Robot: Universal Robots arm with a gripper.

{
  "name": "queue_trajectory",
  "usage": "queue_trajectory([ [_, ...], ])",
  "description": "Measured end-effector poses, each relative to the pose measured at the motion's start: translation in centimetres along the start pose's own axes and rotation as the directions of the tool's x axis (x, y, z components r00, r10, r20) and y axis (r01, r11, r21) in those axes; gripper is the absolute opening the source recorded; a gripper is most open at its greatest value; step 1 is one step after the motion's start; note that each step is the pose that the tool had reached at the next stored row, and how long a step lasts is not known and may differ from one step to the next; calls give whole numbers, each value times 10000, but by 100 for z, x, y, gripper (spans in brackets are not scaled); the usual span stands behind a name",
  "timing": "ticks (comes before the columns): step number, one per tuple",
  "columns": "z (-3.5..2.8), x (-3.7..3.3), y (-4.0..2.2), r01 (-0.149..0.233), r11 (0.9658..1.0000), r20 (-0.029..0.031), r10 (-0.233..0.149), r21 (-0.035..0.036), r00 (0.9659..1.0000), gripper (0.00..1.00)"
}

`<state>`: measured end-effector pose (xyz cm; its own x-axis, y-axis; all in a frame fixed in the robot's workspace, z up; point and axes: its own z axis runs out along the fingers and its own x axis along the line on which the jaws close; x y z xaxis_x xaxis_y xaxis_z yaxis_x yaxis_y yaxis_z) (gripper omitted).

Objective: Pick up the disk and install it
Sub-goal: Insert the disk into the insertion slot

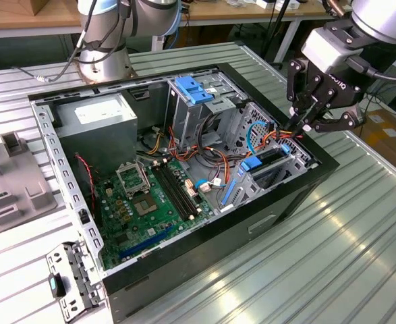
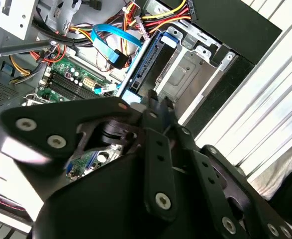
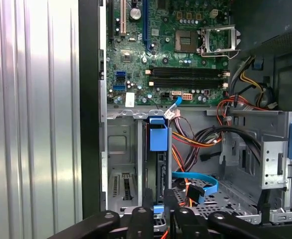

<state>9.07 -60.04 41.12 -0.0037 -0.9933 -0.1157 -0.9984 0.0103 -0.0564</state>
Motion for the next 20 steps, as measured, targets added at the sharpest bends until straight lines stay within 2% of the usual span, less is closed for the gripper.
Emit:
queue_trajectory([
  [2, 5, 1, 0, 1, 10000, 0, -1, -1, 10000, 11],
  [11, 27, 4, -10, 2, 10000, 1, -2, -2, 10000, 11],
  [13, 37, 5, -58, 0, 10000, 1, 0, -7, 10000, 11],
  [20, 78, 8, -168, -4, 10000, 2, 4, -33, 10000, 11],
])
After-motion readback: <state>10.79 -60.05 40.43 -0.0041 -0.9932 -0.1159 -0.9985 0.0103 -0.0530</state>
